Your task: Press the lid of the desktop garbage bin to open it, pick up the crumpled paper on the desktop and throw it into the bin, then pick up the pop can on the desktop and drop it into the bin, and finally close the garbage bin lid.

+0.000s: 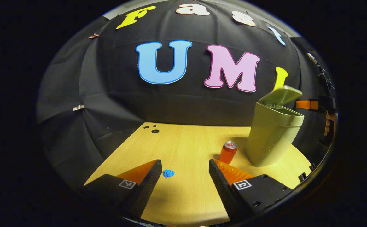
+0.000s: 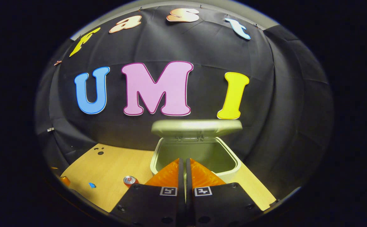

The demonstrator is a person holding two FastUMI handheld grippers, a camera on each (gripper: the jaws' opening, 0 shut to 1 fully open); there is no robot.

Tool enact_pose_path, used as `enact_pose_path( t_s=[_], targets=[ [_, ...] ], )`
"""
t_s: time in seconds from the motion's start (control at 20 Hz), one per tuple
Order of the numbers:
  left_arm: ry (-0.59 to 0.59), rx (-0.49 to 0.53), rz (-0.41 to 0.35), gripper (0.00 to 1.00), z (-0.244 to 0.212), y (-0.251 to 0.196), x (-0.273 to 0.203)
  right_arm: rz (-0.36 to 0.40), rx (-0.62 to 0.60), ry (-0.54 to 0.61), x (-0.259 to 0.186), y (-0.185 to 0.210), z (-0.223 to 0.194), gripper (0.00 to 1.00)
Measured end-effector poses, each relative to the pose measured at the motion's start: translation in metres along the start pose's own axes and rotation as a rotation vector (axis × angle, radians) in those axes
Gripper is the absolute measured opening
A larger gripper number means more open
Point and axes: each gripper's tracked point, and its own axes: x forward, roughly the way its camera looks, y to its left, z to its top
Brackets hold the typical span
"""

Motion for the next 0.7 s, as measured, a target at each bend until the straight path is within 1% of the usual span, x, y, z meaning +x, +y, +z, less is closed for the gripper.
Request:
enact_pose_path(
  t_s=[0.05, 0.2, 0.3, 0.35, 0.4, 0.45, 0.5, 0.7],
  targets=[
    [0.000, -0.001, -0.003, 0.96, -0.003, 0.005, -0.002, -0.009, 0.003, 0.002, -0.006, 0.000, -0.001, 0.05],
    [0.000, -0.018, -0.016, 0.95, -0.009, 0.016, -0.009, -0.033, 0.015, 0.016, -0.023, 0.003, -0.008, 0.05],
    [0.001, -0.030, -0.039, 0.96, -0.015, 0.019, -0.012, -0.043, 0.017, 0.028, -0.033, 0.007, -0.011, 0.05],
    [-0.001, -0.032, -0.049, 0.99, -0.018, 0.022, -0.012, -0.046, 0.017, 0.030, -0.038, 0.009, -0.012, 0.05],
    [-0.004, -0.032, -0.052, 0.96, -0.020, 0.025, -0.012, -0.050, 0.014, 0.031, -0.042, 0.011, -0.013, 0.05],
    [-0.004, -0.029, -0.048, 0.99, -0.022, 0.030, -0.012, -0.050, 0.016, 0.034, -0.046, 0.014, -0.014, 0.05],
    [-0.001, -0.024, -0.036, 0.95, -0.024, 0.036, -0.011, -0.042, 0.021, 0.040, -0.047, 0.019, -0.017, 0.05],
    [0.024, -0.043, -0.002, 0.95, -0.031, 0.053, -0.009, -0.015, 0.033, 0.053, -0.052, 0.035, -0.031, 0.05]
  ],
)
